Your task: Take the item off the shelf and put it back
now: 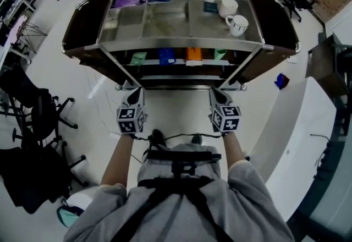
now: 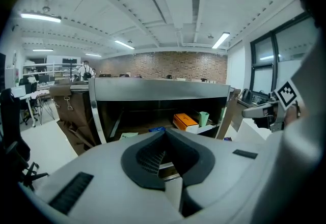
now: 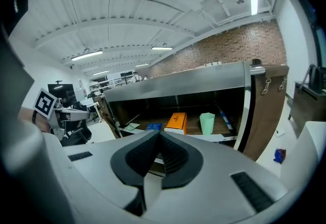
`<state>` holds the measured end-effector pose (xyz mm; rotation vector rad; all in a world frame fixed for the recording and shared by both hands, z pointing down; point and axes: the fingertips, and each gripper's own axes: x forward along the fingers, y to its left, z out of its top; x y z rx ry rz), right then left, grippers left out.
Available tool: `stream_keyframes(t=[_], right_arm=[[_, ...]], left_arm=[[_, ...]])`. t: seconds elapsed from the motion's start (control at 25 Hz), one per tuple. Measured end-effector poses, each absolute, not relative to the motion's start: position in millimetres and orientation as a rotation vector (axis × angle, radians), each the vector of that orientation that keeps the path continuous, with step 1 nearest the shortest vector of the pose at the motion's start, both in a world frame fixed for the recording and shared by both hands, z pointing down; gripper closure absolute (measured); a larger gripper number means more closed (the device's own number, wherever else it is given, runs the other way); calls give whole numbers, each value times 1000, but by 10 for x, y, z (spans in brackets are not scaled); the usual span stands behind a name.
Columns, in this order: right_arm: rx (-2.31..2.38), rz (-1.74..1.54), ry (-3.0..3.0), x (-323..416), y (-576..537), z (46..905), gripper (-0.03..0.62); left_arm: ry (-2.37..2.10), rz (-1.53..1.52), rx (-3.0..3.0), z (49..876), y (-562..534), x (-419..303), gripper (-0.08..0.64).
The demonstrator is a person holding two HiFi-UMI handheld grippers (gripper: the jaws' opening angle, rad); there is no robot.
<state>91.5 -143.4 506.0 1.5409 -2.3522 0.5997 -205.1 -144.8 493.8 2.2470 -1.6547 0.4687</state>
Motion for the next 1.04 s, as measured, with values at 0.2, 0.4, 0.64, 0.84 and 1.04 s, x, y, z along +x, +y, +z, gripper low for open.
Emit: stream_keyframes(t=[0.2,0.4,0.64,0.84,1.04], right_arm=[[1556,597,-2323,1028,-1405,5097,584],[1558,619,-2318,1038,-1412,5148,584],[1536,618,-2326,983,-1506,5152,584],[1525,611,-2331,962,-1540,5147,584],[1525,605,-2331,954,-1542,5156,584]], left_arm=[[-1658,441,2222,4936,-1446,-2078,552],[-1665,438,2194,4986,-1423,-2127,552],[-1680,437,2172,5001,-1434,-2191,552],[-1685,436,2164,5018,-1409,-2205,552],[-1682,441,2154,5034,-1381,-2225,552]])
